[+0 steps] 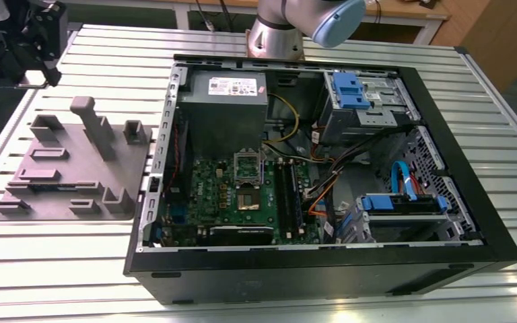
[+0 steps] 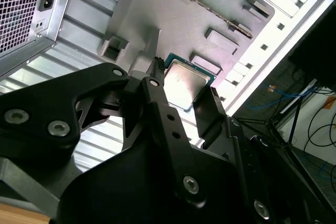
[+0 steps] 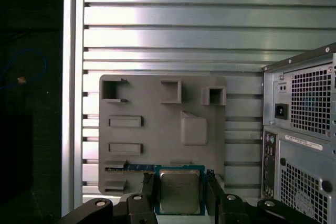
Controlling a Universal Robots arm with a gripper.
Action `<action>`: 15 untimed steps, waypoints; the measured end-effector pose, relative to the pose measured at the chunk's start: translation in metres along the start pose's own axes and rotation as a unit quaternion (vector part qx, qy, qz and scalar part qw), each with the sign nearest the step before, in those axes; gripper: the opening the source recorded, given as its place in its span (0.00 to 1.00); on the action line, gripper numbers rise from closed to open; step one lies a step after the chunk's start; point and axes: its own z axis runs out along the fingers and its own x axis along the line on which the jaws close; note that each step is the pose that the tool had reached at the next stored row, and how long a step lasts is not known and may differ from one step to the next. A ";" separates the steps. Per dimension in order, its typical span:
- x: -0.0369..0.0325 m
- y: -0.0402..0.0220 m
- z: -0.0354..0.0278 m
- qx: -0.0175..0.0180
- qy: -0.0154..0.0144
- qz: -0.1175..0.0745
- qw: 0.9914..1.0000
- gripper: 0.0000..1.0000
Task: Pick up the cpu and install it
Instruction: 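Pick up the cpu and move it towards the insertion slot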
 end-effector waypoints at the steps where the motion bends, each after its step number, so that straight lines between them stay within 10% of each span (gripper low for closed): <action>1: -0.0002 0.0000 0.0000 0.000 0.000 0.000 1.000 0.47; 5: -0.0156 0.0000 -0.0001 0.000 0.000 0.000 1.000 0.47; 15: -0.0177 0.0000 -0.0001 0.000 0.000 0.000 1.000 0.47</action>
